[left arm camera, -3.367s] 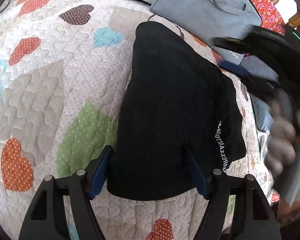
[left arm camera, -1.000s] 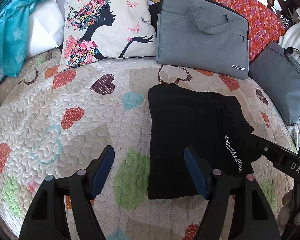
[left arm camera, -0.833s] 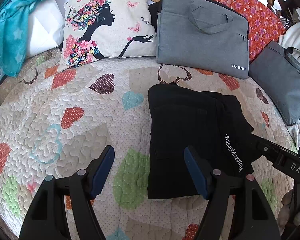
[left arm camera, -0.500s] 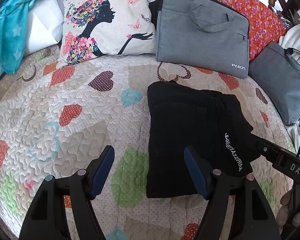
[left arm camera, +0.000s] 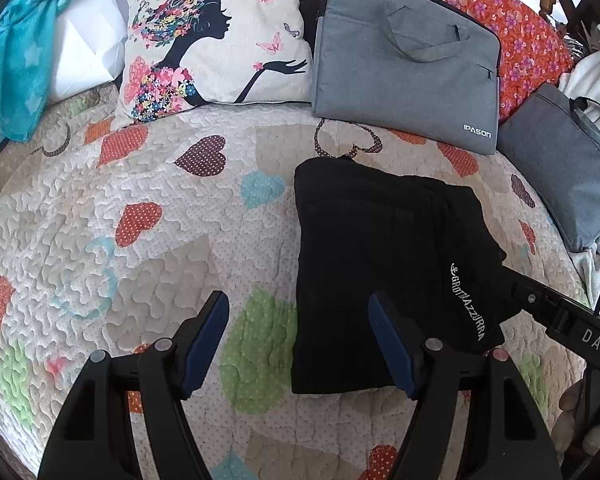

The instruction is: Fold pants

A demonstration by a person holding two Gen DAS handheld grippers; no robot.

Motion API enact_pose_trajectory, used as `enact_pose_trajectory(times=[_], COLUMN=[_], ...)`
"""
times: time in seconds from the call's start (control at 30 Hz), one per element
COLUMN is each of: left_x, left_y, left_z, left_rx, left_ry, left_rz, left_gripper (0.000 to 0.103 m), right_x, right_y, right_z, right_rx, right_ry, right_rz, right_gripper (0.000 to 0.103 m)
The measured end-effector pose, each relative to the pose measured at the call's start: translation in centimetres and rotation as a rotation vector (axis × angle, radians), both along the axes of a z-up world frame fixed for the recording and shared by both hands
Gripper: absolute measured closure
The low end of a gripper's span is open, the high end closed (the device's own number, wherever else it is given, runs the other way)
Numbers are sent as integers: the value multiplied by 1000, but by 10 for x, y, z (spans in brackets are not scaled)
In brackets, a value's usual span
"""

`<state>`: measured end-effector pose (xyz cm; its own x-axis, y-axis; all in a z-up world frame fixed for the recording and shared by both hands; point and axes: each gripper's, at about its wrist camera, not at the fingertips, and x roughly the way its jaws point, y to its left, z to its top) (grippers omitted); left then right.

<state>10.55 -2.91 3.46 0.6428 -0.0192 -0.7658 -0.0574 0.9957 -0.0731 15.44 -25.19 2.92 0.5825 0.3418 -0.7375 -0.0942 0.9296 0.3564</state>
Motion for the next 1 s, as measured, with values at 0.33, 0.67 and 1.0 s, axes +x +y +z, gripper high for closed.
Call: enact_pose_trajectory(times=[0.33,0.67,1.0], left_x=[1,1,1], left_y=[1,1,0], left_z=[0,-2,-5], left_rx=[-1,-3,-12], left_ry=[2,4,14], left_rz=[0,-1,3], left_gripper=[32,32,32], right_x=[1,1,2], right_y=[0,0,-1], right_z=[-1,-1,1], right_rx=[0,0,0], right_ry=[2,3,-2], right_rz=[4,3,2], right_gripper=[37,37,37])
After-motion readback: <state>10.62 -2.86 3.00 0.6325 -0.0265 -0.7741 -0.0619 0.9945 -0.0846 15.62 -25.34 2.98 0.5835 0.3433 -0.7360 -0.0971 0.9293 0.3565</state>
